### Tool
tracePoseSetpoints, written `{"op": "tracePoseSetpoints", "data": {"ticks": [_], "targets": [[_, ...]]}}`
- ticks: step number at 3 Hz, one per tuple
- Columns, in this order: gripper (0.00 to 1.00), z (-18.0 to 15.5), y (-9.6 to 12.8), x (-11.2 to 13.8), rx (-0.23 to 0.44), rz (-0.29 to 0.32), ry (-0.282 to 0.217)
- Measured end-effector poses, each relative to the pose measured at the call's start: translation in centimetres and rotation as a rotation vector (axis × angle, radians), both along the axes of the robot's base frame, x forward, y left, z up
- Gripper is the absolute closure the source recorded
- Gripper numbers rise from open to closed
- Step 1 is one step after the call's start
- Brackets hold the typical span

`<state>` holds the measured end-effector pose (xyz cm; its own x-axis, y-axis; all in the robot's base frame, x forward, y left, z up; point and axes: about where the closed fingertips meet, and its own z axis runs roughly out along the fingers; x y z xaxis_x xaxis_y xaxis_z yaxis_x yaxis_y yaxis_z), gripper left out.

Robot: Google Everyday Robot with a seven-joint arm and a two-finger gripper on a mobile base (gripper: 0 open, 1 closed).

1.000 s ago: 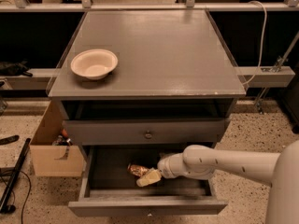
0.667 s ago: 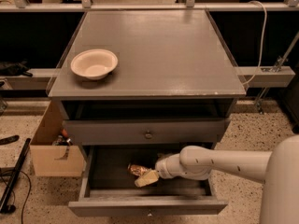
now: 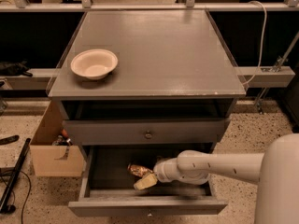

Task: Pick orange can from middle drawer and place on counter

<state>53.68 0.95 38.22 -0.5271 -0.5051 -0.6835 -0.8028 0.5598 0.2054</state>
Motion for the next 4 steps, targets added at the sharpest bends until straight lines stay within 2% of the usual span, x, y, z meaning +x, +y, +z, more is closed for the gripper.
{"op": "tracePoseSetpoints", "data": {"ticks": [1, 2, 4], "targets": [[0.00, -0.80, -0.12, -0.78, -0.013, -0.009, -0.007], [0.18, -0.81, -0.12, -0.77, -0.013, -0.009, -0.007], [0.66, -0.82, -0.11, -0.77, -0.013, -0.009, -0.007]]}}
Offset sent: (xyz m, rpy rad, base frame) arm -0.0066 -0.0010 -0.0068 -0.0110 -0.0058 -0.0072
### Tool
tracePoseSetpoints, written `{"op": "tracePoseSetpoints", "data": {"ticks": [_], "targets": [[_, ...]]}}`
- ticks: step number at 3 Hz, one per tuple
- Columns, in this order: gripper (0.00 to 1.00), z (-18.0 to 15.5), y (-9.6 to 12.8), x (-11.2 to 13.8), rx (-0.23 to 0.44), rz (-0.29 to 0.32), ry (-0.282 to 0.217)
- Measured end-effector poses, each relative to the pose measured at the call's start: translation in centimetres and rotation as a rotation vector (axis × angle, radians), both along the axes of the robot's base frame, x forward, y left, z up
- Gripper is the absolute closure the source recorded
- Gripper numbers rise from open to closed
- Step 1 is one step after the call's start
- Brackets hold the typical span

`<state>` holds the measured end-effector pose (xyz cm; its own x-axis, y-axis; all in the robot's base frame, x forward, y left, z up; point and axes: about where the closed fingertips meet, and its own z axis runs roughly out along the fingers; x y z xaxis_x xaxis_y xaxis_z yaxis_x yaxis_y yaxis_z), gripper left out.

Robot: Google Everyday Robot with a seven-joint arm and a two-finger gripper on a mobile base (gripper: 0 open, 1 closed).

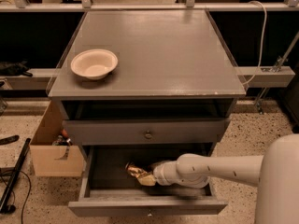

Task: Pick orange can from middle drawer and place on counter

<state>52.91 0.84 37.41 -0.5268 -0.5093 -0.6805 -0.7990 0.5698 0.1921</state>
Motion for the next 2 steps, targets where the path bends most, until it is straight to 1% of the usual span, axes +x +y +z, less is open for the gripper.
{"op": "tracePoseSetpoints", "data": {"ticks": [1, 2], "targets": [[0.89, 0.00, 0.00, 0.00, 0.000, 0.000, 0.000], [1.00, 0.06, -0.08, -0.15, 0.001, 0.001, 0.006]]}}
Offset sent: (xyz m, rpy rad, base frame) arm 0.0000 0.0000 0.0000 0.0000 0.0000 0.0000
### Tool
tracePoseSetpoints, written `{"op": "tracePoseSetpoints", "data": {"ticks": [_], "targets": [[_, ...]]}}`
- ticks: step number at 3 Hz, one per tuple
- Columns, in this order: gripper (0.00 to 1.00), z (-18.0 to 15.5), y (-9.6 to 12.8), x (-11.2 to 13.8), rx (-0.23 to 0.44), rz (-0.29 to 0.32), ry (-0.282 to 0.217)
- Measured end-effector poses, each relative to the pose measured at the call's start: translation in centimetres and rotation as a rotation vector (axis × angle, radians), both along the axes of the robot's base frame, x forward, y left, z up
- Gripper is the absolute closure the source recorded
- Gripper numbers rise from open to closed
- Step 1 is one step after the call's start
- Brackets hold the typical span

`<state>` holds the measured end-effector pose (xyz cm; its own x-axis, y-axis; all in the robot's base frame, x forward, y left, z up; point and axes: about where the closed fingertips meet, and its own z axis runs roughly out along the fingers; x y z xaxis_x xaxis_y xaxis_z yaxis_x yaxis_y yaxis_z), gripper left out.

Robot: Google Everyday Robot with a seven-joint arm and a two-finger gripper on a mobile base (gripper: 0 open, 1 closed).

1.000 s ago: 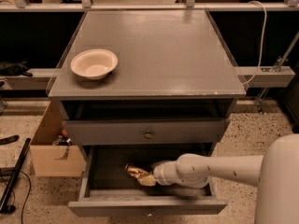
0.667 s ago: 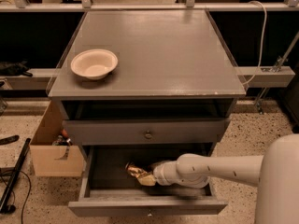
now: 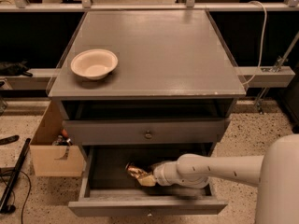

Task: Pick orange can from middle drawer and place on counter

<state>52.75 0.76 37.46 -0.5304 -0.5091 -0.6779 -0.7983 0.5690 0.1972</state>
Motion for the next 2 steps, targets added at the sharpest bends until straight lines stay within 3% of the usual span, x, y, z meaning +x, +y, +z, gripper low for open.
{"op": "tracePoseSetpoints", "data": {"ticks": [1, 2], "targets": [[1.00, 0.1, -0.1, -0.2, 0.001, 0.001, 0.008], [1.00, 2.9, -1.9, 0.1, 0.001, -0.020, -0.014]]}}
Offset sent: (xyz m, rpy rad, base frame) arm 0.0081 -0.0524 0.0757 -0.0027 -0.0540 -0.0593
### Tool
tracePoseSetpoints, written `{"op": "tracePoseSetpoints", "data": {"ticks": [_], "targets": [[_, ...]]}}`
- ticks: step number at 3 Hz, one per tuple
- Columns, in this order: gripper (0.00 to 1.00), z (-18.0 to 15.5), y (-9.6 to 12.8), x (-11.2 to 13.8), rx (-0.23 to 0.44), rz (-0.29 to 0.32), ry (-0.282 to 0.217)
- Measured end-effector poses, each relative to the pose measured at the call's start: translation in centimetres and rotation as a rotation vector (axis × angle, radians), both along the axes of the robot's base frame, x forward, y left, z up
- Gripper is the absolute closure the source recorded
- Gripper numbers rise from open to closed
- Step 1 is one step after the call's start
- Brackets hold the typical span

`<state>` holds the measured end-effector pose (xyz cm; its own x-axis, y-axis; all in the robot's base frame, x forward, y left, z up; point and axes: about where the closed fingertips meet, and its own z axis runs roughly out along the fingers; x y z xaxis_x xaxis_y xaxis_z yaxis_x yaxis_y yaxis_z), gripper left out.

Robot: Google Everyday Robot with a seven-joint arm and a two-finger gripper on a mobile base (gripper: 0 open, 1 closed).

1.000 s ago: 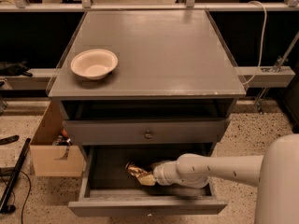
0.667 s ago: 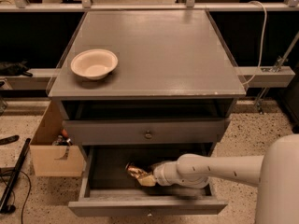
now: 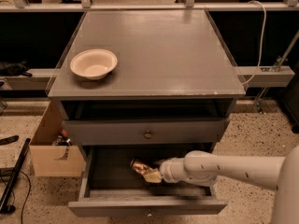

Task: Pick orange can from middle drawer and place on counter

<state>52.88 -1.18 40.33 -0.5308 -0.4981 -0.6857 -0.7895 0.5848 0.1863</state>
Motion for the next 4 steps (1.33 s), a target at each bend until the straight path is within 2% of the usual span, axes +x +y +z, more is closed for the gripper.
{"op": "tracePoseSetpoints", "data": {"ticks": [1, 2, 3, 4], "targets": [[1.00, 4.4, -2.6, 1.3, -0.001, -0.021, -0.045], [1.00, 9.0, -6.3, 2.0, -0.052, -0.015, -0.069], [1.00, 11.2, -9.6, 0.3, -0.121, -0.008, -0.060], [1.00, 11.5, -13.0, -4.8, -0.187, -0.003, 0.006]]}}
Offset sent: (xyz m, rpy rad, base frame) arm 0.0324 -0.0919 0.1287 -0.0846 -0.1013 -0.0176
